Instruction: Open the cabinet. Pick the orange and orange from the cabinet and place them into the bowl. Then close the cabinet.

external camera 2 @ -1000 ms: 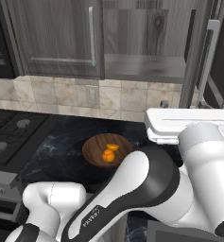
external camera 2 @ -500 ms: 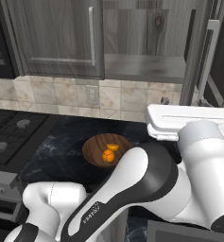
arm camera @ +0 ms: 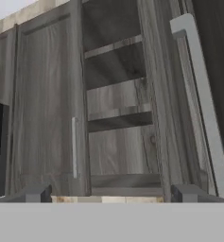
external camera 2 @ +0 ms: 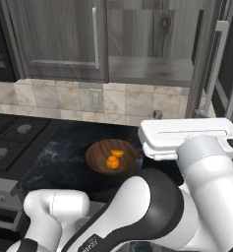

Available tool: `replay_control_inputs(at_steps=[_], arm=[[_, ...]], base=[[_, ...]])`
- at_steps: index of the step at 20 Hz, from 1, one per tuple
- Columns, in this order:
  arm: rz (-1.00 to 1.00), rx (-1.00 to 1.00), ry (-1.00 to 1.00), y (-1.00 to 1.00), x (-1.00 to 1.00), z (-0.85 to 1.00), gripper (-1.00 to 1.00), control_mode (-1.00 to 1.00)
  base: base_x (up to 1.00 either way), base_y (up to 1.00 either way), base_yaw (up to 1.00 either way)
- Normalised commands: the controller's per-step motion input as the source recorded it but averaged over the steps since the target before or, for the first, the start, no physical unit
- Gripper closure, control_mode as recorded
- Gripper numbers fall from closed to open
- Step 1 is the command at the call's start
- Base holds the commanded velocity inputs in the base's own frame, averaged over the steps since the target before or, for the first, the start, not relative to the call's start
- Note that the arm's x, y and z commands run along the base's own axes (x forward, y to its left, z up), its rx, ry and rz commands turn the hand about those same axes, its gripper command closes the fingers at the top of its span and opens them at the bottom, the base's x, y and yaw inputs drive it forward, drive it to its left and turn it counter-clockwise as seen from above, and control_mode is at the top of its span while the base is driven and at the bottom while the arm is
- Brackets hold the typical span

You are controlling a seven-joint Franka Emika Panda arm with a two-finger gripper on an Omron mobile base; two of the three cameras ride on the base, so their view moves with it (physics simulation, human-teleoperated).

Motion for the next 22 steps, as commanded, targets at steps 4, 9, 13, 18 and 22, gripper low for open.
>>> replay_control_inputs(at_steps=[4,9,13,18,22], arm=[[0.00,0.00,0.00,0.00,0.02,0.00,-1.00,-1.00],[0.00,0.00,0.01,0.00,0.26,0.00,-1.00,-1.00],[0.00,0.00,0.00,0.00,0.50,-0.06,-1.00,-1.00],[0.00,0.00,0.02,0.00,0.94,-0.16,-1.00,-1.00],[0.00,0.00,0.05,0.00,0.98,-0.17,-1.00,-1.00]], base=[[0.00,0.00,0.00],[0.00,0.00,0.00],[0.00,0.00,0.00],[0.00,0.00,0.00],[0.00,0.00,0.00]])
